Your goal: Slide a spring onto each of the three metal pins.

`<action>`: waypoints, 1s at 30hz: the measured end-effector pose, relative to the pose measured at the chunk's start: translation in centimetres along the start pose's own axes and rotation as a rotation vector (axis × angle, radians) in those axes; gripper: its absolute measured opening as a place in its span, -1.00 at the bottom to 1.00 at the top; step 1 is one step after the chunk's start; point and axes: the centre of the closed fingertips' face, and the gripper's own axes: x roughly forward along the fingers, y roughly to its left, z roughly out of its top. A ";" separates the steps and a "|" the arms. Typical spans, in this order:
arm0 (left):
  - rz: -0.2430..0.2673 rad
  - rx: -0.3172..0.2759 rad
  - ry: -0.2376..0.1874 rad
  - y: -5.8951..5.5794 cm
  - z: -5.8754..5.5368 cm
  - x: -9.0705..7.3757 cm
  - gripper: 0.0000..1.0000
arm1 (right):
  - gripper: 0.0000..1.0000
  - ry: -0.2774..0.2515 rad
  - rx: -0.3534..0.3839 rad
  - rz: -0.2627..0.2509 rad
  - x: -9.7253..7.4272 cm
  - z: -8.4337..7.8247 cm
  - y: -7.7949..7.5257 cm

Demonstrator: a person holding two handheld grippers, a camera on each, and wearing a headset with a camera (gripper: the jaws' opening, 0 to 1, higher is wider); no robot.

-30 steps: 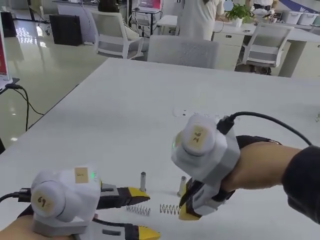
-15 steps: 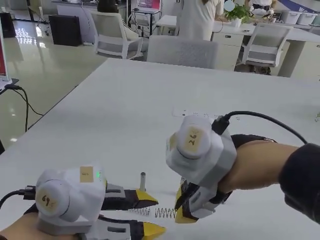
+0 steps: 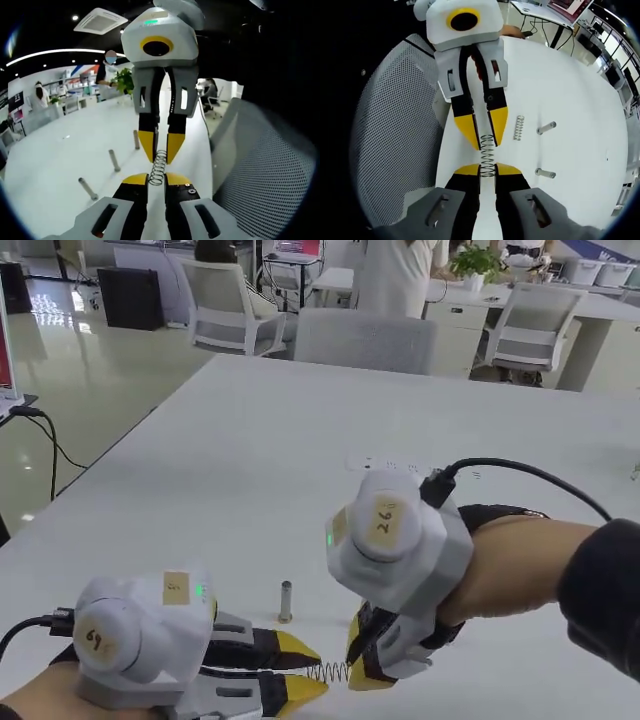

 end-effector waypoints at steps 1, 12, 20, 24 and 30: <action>-0.004 0.001 0.004 -0.1 -0.1 0.0 -0.93 | -0.85 0.000 0.000 0.001 0.0 0.0 0.0; 0.003 0.009 0.007 -0.1 0.0 0.0 -0.95 | -0.85 -0.034 0.005 -0.018 -1.3 0.9 -0.1; 0.006 0.012 0.009 -0.1 -0.1 0.0 -0.96 | -0.85 -0.068 -0.006 -0.039 -2.1 2.2 -0.1; 0.006 0.014 0.008 -0.1 0.0 0.0 -0.96 | -0.85 -0.093 -0.011 -0.045 -2.5 3.1 0.0; 0.006 0.015 -0.004 -0.2 0.2 0.0 -0.96 | -0.85 -0.120 -0.028 -0.061 -2.9 4.1 -0.1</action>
